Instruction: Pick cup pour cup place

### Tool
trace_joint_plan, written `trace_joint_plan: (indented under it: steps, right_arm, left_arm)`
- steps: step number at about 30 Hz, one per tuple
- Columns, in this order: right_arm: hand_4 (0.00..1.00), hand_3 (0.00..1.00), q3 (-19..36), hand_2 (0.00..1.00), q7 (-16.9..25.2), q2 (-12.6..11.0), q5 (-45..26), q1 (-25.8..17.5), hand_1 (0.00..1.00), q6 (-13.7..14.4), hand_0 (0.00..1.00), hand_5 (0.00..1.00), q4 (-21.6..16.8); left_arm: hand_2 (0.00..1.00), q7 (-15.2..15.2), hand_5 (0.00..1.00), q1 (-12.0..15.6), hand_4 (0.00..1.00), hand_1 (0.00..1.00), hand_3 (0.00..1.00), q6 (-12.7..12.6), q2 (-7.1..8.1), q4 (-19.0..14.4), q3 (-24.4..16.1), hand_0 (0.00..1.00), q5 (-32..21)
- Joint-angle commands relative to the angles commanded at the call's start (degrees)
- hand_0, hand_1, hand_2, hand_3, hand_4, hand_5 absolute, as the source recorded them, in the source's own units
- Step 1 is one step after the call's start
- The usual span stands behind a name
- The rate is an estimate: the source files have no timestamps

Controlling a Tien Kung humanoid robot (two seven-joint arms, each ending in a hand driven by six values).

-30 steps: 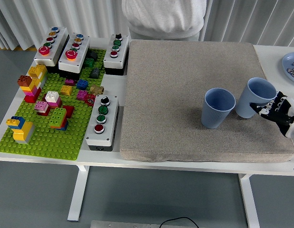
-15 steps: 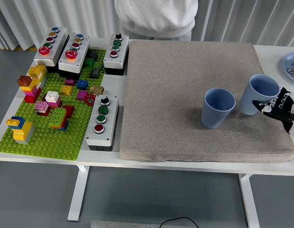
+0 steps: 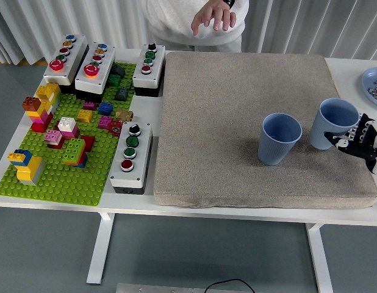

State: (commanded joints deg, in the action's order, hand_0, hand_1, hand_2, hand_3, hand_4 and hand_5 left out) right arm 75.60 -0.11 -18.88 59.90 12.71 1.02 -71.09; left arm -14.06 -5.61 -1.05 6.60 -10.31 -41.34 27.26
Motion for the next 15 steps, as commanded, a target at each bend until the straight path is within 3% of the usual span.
trace_joint_plan:
  steps: [3,4,15]
  right_arm:
    - [0.583,0.750,0.1,0.682,-0.1,0.0,0.6,0.1,0.764,-0.3,0.855,0.002,0.1]
    - [0.677,0.822,0.2,0.725,-0.1,-0.1,0.8,0.2,0.782,-0.3,0.866,0.002,0.1]
    - [0.688,0.832,0.4,0.724,-0.2,0.0,0.4,0.4,0.785,-0.1,0.867,0.002,0.2]
  left_arm:
    - [0.817,0.0,0.921,-0.1,0.504,0.759,0.662,0.0,0.00,0.0,0.1,0.737,0.0]
    - [0.818,0.1,0.920,-0.1,0.504,0.759,0.661,0.0,-0.03,0.0,0.3,0.737,-0.3]
    - [0.817,0.1,0.919,-0.3,0.505,0.759,0.662,0.0,-0.06,0.0,0.2,0.737,-0.3]
